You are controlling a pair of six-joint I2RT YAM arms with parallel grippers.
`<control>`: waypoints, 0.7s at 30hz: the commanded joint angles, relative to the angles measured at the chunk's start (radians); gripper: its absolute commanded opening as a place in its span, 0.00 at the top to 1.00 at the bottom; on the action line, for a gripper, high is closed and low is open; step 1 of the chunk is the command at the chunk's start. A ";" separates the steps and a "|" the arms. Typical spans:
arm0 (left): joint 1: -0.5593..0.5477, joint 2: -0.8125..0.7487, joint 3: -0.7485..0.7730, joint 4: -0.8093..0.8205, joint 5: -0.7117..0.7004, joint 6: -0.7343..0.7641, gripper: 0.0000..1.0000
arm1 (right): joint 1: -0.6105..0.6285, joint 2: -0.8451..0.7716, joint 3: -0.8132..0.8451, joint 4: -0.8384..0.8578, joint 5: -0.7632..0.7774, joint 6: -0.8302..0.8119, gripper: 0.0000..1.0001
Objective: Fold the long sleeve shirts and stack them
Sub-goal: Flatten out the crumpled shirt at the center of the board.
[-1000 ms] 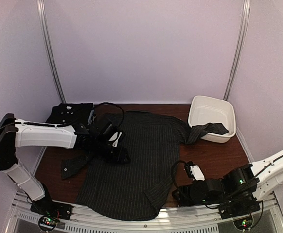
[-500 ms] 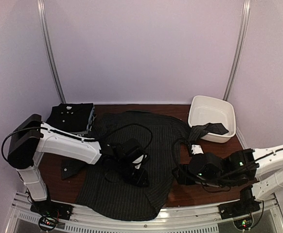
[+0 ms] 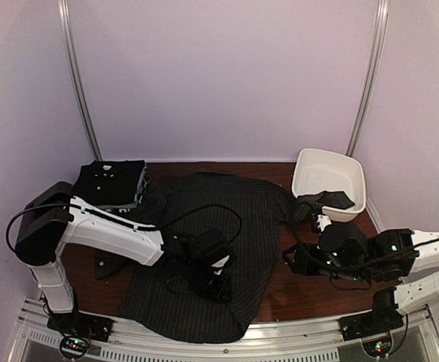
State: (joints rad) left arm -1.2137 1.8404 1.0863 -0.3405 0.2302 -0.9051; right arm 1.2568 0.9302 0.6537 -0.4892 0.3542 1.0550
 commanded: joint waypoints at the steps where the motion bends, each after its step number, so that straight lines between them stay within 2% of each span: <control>1: -0.009 0.034 0.027 -0.017 -0.037 -0.017 0.67 | -0.009 -0.031 -0.021 0.001 -0.007 -0.018 0.40; 9: -0.033 0.051 0.083 -0.019 -0.057 -0.018 0.81 | -0.014 -0.046 -0.029 -0.001 -0.013 -0.030 0.40; 14: -0.069 0.050 0.153 -0.019 -0.057 0.020 1.00 | -0.021 -0.063 -0.036 -0.003 -0.010 -0.036 0.40; 18: -0.104 0.051 0.212 -0.010 -0.049 0.066 1.00 | -0.032 -0.070 -0.038 -0.009 -0.007 -0.045 0.40; 21: -0.125 0.076 0.247 0.040 0.021 0.106 1.00 | -0.056 -0.075 -0.033 -0.015 -0.002 -0.058 0.40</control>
State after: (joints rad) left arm -1.3125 1.8835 1.2747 -0.3691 0.1898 -0.8688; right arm 1.2266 0.8726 0.6277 -0.4900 0.3382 1.0222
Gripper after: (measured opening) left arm 0.012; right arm 0.599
